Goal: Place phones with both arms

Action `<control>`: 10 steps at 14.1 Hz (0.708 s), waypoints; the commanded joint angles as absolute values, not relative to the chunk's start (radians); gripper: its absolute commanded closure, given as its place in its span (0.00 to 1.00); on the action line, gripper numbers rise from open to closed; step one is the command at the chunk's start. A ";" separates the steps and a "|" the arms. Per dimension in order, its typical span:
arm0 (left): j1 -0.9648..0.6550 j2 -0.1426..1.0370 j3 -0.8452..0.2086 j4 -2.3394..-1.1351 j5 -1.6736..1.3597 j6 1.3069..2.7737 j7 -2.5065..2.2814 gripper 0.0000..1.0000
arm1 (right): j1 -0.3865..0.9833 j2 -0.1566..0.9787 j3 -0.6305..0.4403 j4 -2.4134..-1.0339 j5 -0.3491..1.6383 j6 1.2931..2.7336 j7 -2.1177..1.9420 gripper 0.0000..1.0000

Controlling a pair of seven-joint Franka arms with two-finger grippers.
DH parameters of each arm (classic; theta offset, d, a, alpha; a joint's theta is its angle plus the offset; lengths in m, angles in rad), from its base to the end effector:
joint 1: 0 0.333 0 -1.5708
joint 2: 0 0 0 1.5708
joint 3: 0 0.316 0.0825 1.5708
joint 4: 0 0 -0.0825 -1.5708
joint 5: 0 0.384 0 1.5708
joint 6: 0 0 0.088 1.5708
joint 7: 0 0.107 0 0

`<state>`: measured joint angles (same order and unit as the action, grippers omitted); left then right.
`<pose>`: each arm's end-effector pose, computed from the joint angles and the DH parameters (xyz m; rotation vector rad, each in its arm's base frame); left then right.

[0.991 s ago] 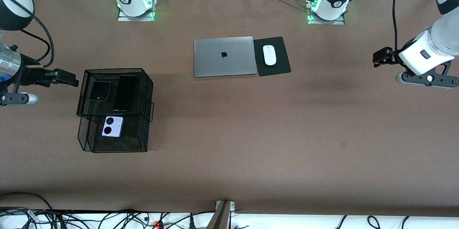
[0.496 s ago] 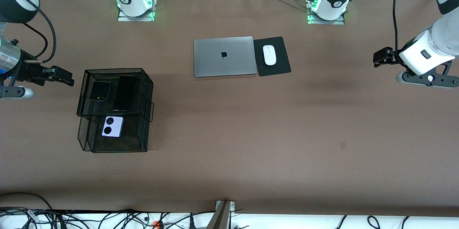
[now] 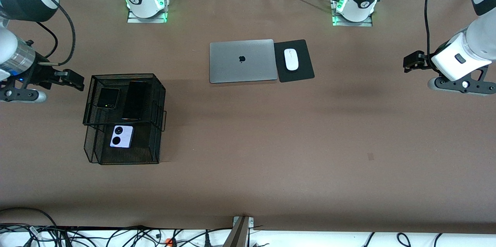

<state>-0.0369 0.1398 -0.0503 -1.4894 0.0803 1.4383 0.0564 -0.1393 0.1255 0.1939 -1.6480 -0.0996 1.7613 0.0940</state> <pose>0.5788 -0.0391 0.5730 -3.0441 0.2146 0.2901 0.6003 0.0183 0.5332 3.0673 -0.0329 -0.0064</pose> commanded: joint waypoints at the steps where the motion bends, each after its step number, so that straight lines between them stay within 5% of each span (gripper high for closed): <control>1: -0.034 0.135 -0.051 -1.483 0.083 1.442 0.066 0.00 | -0.141 0.095 0.199 -1.687 -0.104 1.781 0.118 0.00; 10: -0.025 0.135 -0.046 -1.483 0.083 1.439 0.066 0.00 | -0.143 0.103 0.195 -1.672 -0.014 1.744 0.118 0.00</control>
<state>-0.0351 0.1398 -0.0448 -1.4894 0.0802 1.4387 0.0564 -0.1393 0.1246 0.1951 -1.6589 -0.0343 1.7561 0.1099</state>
